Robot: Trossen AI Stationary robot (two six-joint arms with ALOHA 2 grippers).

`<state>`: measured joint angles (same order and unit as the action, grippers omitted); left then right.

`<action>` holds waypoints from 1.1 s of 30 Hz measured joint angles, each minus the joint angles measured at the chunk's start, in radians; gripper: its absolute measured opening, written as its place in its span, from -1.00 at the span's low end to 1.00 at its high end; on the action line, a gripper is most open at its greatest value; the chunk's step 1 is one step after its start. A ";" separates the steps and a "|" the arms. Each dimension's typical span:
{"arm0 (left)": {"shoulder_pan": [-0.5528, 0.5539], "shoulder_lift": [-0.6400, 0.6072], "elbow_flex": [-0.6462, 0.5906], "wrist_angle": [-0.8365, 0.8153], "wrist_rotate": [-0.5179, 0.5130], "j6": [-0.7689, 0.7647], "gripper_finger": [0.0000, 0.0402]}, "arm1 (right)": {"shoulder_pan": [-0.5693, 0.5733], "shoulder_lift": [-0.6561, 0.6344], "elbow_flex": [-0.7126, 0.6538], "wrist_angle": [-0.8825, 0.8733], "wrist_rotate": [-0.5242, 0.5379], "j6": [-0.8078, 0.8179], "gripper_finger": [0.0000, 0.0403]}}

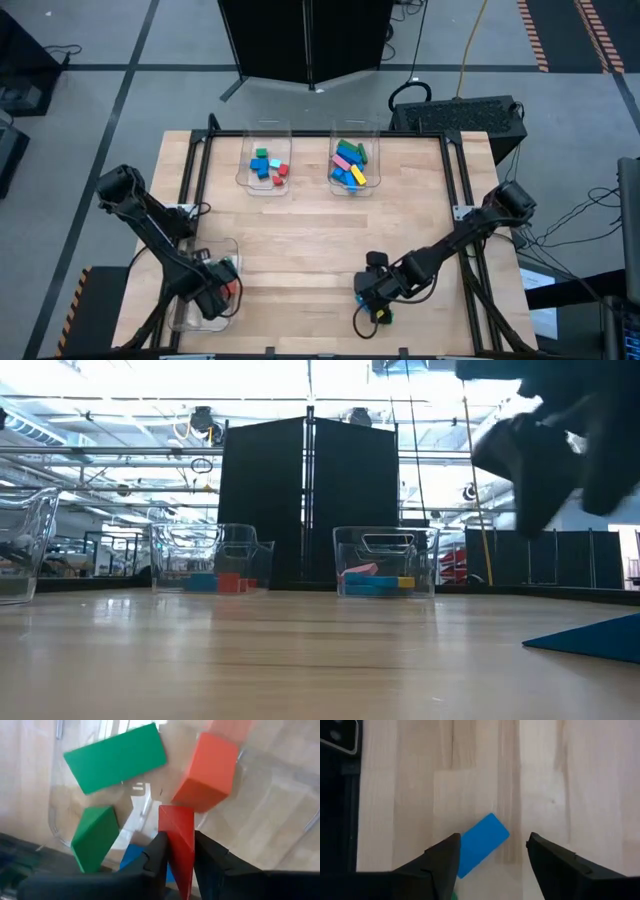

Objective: Sort blocks by size
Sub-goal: Put the red triangular block into the bottom transparent bin, then put the blue triangular block into the bottom transparent bin

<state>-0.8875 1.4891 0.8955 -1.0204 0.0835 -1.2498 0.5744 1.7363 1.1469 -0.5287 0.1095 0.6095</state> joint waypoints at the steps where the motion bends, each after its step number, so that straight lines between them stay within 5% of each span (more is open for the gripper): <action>1: 0.000 0.000 0.000 0.003 -0.006 0.000 -0.61 | 0.005 0.004 0.000 -0.007 -0.004 0.011 0.12; 8: 0.007 0.000 0.000 -0.032 0.001 -0.065 -0.12 | 0.048 0.009 0.000 -0.017 -0.005 0.101 0.35; 11: 0.013 0.000 0.000 -0.061 0.082 -0.092 0.06 | 0.062 0.015 0.000 -0.001 -0.003 0.169 0.44; 17: 0.024 -0.005 0.021 -0.064 0.220 -0.093 0.14 | 0.069 0.064 0.000 0.003 -0.007 0.325 0.57; 25: 0.024 -0.040 0.129 -0.092 0.055 -0.069 0.14 | 0.061 0.103 -0.001 0.000 -0.010 0.446 0.64; 33: 0.043 -0.105 0.210 -0.097 -0.244 -0.024 0.15 | 0.061 0.104 -0.001 -0.012 -0.030 0.478 0.58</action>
<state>-0.8447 1.3841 1.1053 -1.1177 -0.1604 -1.2738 0.6357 1.8404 1.1458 -0.5412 0.0799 1.0874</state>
